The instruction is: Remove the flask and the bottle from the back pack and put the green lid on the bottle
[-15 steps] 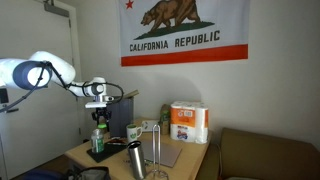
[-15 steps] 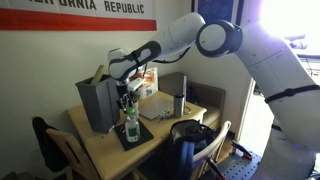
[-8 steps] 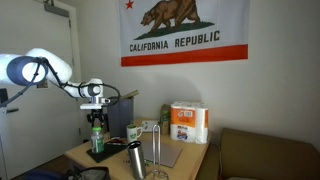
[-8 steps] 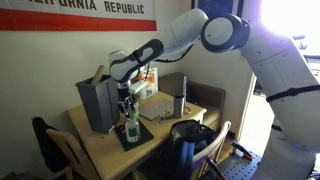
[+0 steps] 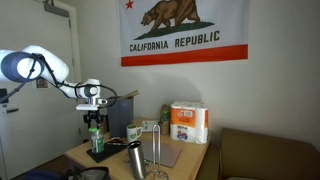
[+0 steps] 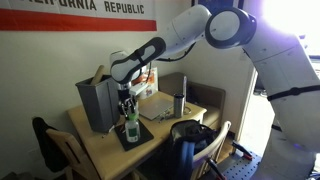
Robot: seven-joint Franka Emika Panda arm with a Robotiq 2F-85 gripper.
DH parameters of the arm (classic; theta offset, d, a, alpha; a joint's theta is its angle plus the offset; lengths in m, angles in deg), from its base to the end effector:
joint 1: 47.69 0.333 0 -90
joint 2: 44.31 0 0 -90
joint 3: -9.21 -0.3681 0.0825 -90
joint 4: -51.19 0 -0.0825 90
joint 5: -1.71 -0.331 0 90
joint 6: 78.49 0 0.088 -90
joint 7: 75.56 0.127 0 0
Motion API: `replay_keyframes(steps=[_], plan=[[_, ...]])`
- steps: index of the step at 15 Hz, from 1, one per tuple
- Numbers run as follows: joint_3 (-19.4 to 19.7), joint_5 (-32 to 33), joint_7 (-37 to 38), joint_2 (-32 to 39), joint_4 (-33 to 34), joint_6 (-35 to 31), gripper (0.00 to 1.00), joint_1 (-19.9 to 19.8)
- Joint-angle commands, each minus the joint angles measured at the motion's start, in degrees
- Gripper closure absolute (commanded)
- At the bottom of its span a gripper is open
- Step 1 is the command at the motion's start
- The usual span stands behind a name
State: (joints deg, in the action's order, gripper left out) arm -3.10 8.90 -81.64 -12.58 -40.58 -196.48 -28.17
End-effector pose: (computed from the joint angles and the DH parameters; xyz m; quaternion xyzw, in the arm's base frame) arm 0.5780 0.3204 0.3601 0.9388 0.3420 -0.0405 0.0065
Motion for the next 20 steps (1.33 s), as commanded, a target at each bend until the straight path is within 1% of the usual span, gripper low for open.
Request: replay_keyframes(steps=[1, 6, 16, 20], plan=[[-0.1, -0.8, 2.0, -3.0, -4.4, -3.4, 0.60, -0.5], [0.3, -0.3, 3.8, -3.4, -5.8, -5.9, 0.60, -0.5], [0.6, 0.1, 3.8, -4.2, -7.0, -7.7, 0.60, -0.6], [0.7, 0.2, 3.9, -4.1, -7.7, -9.9, 0.60, -0.7]])
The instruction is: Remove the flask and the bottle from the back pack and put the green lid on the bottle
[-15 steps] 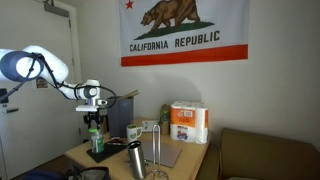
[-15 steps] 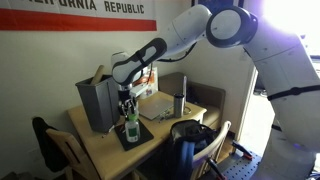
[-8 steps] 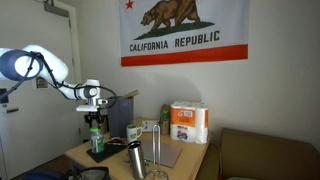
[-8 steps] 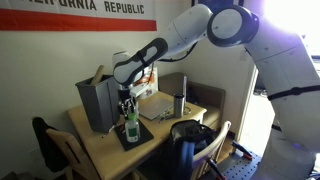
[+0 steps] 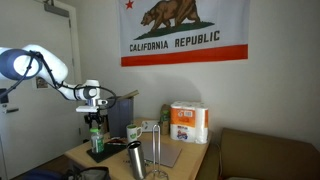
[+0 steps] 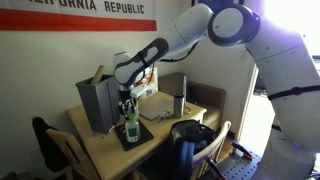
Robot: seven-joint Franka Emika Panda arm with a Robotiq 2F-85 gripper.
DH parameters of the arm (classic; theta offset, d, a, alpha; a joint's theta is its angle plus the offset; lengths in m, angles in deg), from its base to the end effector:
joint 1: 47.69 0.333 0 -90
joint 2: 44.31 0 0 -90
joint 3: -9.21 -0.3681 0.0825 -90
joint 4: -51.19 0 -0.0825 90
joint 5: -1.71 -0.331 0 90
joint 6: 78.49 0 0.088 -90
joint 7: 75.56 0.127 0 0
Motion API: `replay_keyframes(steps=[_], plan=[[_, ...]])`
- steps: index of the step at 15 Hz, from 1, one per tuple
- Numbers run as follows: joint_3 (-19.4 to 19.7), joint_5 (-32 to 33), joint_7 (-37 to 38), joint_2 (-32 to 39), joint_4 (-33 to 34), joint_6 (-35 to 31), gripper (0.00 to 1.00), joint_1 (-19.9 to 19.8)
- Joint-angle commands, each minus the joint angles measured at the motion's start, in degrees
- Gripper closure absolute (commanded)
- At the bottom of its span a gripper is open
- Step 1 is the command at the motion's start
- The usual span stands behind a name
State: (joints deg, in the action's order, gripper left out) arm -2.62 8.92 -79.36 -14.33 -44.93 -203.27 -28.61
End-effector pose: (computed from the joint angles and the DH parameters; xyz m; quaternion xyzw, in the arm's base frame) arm 0.5768 0.3137 0.3588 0.9473 0.3202 -0.0049 0.0012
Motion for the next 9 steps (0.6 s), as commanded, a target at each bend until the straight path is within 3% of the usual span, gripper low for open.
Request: replay_keyframes(steps=[1, 9], plan=[[0.3, 0.3, 1.6, -2.3, -3.5, -3.8, 0.60, -0.2], [1.2, 0.7, 1.9, -2.3, -4.4, -6.4, 0.60, -0.3]])
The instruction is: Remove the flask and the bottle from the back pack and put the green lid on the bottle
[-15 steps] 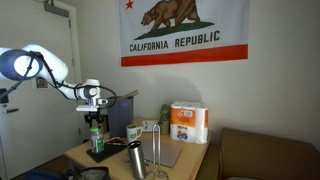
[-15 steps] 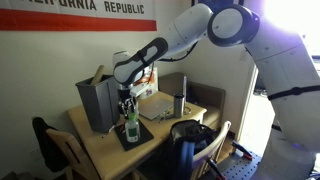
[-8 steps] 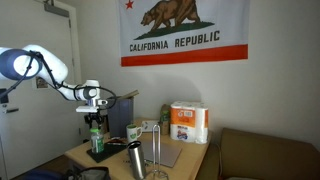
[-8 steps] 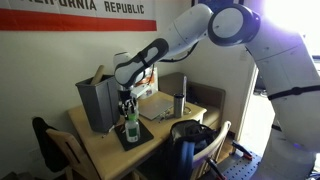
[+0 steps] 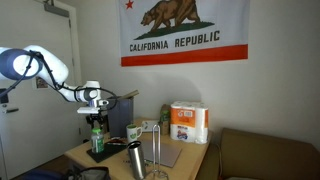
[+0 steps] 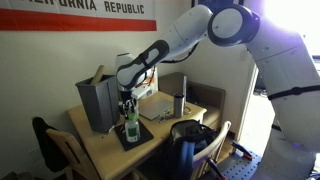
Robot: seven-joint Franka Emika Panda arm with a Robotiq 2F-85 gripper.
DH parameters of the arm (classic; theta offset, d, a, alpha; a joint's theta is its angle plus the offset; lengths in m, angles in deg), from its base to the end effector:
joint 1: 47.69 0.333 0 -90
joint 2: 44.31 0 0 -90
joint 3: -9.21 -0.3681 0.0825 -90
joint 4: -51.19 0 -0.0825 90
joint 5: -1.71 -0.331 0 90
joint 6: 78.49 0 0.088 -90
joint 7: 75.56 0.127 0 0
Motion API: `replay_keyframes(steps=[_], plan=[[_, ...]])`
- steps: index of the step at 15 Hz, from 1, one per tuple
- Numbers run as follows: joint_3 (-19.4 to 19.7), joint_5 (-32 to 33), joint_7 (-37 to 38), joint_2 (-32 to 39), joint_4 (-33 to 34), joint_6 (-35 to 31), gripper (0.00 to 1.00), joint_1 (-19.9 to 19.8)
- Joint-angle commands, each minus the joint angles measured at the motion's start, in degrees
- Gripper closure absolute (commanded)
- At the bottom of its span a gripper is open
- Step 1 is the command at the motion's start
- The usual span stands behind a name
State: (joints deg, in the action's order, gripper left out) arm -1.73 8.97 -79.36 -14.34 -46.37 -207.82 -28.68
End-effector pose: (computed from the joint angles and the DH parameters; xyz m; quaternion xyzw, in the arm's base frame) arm 0.5836 0.3085 0.3552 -0.9489 -0.3147 -0.0215 0.0023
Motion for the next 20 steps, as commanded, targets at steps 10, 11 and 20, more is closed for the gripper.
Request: replay_keyframes(steps=[10, 11, 20], plan=[[-0.1, -0.4, 1.1, -1.9, -3.5, -1.7, 0.60, -0.6], [-0.2, -0.4, 1.0, -1.8, -3.4, -1.7, 0.60, -0.6], [-0.5, -0.9, 0.5, -1.7, -3.0, -1.1, 0.00, -0.9]])
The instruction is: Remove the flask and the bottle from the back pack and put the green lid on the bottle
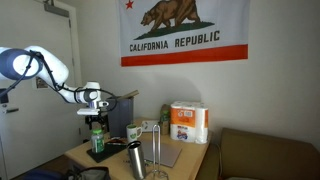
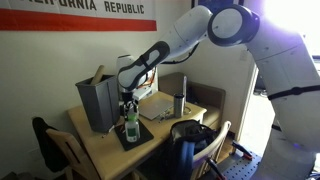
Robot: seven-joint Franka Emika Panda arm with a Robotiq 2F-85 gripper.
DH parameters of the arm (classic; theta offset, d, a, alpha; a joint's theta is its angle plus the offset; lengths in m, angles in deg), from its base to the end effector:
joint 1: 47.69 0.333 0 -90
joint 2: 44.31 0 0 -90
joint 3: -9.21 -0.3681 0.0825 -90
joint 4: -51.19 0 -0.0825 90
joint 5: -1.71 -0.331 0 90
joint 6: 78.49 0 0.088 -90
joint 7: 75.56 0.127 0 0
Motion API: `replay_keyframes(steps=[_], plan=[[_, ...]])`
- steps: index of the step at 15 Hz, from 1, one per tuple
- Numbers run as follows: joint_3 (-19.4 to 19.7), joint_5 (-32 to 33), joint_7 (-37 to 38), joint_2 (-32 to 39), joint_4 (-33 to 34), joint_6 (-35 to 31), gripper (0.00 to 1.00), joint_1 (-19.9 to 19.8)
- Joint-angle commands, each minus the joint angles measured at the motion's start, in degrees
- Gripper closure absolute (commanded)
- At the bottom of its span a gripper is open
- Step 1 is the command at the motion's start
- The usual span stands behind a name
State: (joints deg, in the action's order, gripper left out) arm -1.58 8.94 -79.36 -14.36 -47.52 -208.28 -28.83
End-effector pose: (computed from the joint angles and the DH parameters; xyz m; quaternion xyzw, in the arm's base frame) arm 0.5809 0.3045 0.3479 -0.9496 -0.3132 -0.0156 0.0011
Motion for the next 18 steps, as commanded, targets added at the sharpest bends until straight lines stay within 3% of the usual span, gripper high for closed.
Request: replay_keyframes(steps=[1, 7, 13, 17, 18], plan=[[-0.5, -0.8, 0.6, -1.8, -1.5, -0.2, 0.00, -0.7], [1.0, -0.6, 2.7, -6.7, -3.1, 1.2, 0.00, -2.5], [7.3, 3.0, 15.9, -19.1, -10.6, 2.5, 0.00, -5.1], [8.5, 4.6, 21.5, -26.0, -15.5, 6.5, 0.00, -7.8], [7.5, 3.9, 18.6, -21.3, -10.8, 5.3, 0.00, -8.1]])
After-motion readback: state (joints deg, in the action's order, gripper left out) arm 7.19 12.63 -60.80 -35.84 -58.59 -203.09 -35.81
